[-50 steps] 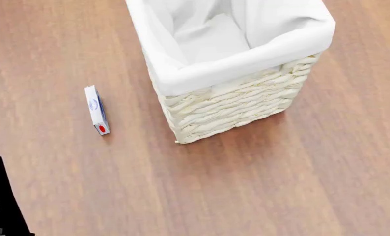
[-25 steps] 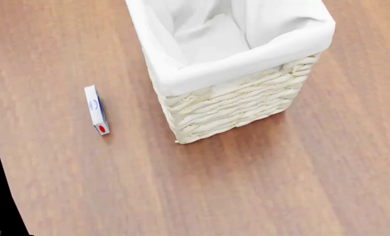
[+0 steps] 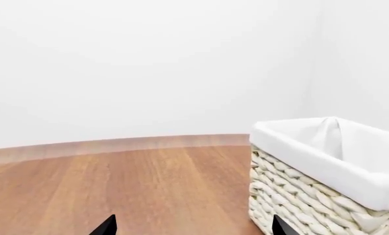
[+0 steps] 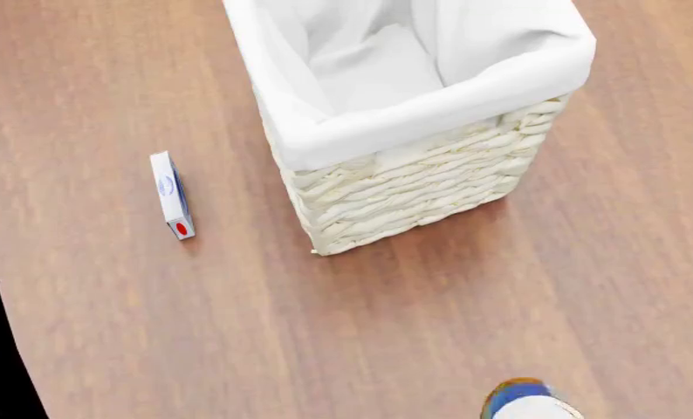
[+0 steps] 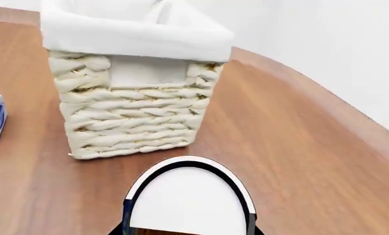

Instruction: Pick up the alphabet soup and the cream cheese box, and put them in the basket.

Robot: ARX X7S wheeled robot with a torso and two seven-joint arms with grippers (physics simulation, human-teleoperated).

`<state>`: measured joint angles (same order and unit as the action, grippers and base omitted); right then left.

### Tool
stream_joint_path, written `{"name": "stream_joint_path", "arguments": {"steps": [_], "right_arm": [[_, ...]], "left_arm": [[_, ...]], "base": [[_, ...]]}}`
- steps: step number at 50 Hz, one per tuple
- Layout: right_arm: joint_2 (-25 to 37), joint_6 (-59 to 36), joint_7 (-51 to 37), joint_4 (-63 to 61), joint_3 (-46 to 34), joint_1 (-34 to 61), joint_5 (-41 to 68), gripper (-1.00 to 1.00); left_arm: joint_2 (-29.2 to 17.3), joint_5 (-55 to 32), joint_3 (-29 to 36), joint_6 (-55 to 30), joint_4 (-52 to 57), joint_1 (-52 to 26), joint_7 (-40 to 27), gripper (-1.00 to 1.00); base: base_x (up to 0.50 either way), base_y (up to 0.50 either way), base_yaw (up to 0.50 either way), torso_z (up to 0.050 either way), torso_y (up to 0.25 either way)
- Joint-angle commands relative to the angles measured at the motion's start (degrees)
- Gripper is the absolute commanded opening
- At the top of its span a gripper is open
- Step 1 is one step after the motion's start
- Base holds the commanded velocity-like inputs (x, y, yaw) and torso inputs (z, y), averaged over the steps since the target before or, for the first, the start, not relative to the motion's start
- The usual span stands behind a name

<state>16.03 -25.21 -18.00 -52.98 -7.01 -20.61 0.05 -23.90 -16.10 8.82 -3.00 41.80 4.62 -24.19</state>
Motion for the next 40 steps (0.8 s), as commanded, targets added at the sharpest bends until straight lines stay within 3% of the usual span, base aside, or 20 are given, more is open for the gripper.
{"name": "stream_joint_path", "arguments": {"steps": [1, 8, 9, 11, 12, 14, 16, 20, 23, 26, 28, 31, 36, 40], "right_arm": [[2.4, 13.0, -2.6, -2.4, -1.3, -0.6, -7.7, -1.0], [3.3, 9.8, 0.4, -7.0, -0.4, 5.3, -11.5, -1.0], [0.3, 10.4, 5.5, -7.0, 1.3, 7.6, -13.8, -1.0], [-12.6, 12.7, 20.9, -7.0, 7.5, 12.0, -18.6, -1.0], [-16.0, 13.0, 26.8, -7.0, 9.1, 17.4, -20.4, -1.0], [-16.0, 13.9, 28.2, -7.0, 9.8, 22.4, -22.7, -1.0], [-16.0, 10.5, 32.1, -7.0, 9.6, 33.8, -24.8, -1.0], [-16.0, -4.4, 42.1, -7.0, 3.3, 58.2, -29.0, -1.0], [-15.6, -15.5, 46.9, -6.8, 1.1, 70.7, -29.0, -1.0], [-15.0, -20.7, 49.3, 2.5, 2.5, 81.2, -24.1, -1.0], [-15.4, -26.4, 54.2, 17.7, 5.5, 90.9, -16.1, -1.0], [-15.2, -33.8, 54.5, 37.6, 8.0, 103.0, -9.4, -1.0], [-13.6, -32.4, 53.5, 60.7, 5.0, 113.8, -8.9, -1.0], [-11.5, -27.7, 53.5, 73.7, -3.2, 116.7, -12.1, -1.0]], "left_arm": [[-0.2, -0.1, 0.0, 0.0, 0.1, 0.1, -0.2, 1.0], [-0.4, -0.4, -0.1, 0.1, 0.4, -0.1, -0.3, 1.0], [-0.3, -0.3, 0.1, 0.1, 0.3, -0.2, -0.2, 1.0], [-0.3, -0.2, 0.3, 0.1, 0.5, -0.2, -0.2, 1.0], [-0.2, -0.3, 0.4, 0.3, 0.2, -0.2, -0.1, 1.0], [-0.2, -0.3, 0.6, 0.4, 0.0, -0.3, -0.1, 1.0], [-0.3, 0.1, 1.2, 0.5, 0.0, -0.4, 0.3, 1.0], [-0.4, -0.7, 1.2, -0.6, 1.0, -1.2, 0.1, 1.0], [-0.5, -0.9, 1.2, -0.3, 0.8, -1.2, 0.3, 1.0], [-0.8, -1.3, 0.9, -0.2, 0.7, -1.0, 0.4, 1.0], [-0.8, -1.7, 0.9, -0.5, 1.4, -1.0, 0.4, 1.0], [-0.9, -2.0, 0.9, -0.1, 1.7, -0.7, 0.5, 1.0], [-1.1, -2.2, 0.8, 0.1, 2.0, -0.5, 0.4, 1.0], [-1.1, -2.2, 1.0, 0.0, 2.0, -0.5, 0.4, 1.0]], "base": [[0.0, 0.0, 0.0, 0.0, 0.0], [0.0, 0.0, 0.0, 0.0, 0.0], [0.0, 0.0, 0.0, 0.0, 0.0], [0.0, 0.0, 0.0, 0.0, 0.0], [0.0, 0.0, 0.0, 0.0, 0.0], [0.0, 0.0, 0.0, 0.0, 0.0], [0.0, 0.0, 0.0, 0.0, 0.0], [0.0, 0.0, 0.0, 0.0, 0.0], [0.0, 0.0, 0.0, 0.0, 0.0], [0.0, 0.0, 0.0, 0.0, 0.0], [0.0, 0.0, 0.0, 0.0, 0.0], [0.0, 0.0, 0.0, 0.0, 0.0], [0.0, 0.0, 0.0, 0.0, 0.0], [0.0, 0.0, 0.0, 0.0, 0.0]]}}
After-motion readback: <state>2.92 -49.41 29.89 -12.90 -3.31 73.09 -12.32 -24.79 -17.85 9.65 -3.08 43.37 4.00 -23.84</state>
